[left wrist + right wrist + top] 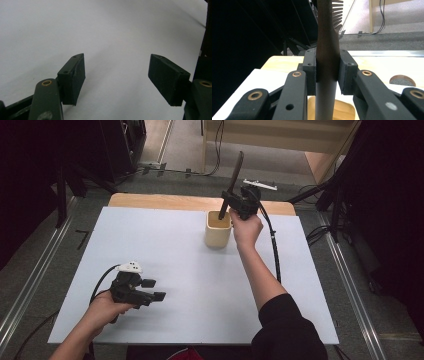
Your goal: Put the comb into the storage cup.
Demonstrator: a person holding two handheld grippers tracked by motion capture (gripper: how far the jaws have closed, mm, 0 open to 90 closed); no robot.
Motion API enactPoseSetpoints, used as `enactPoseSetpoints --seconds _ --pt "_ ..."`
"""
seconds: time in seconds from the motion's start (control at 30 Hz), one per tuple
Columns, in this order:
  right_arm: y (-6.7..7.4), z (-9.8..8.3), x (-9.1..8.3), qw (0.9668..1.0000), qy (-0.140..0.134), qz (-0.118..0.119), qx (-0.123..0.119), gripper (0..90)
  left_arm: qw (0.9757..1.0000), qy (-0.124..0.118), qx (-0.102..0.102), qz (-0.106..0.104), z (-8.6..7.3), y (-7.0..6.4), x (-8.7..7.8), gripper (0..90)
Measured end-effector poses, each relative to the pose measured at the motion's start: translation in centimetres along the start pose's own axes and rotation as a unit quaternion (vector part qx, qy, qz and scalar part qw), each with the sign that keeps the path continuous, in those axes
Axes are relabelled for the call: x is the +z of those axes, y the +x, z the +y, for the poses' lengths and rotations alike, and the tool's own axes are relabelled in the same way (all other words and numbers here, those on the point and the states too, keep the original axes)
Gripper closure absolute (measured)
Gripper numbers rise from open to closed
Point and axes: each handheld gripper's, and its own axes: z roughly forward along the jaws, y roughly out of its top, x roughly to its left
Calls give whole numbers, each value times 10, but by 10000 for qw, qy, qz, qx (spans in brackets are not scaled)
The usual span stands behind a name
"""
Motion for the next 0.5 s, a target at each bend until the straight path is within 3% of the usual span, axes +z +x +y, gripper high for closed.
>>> enactPoseSetpoints --seconds 0.5 --pt "-2 -13 5 9999 113 117 -1 698 10000 -16 -20 -21 0 1 0 311"
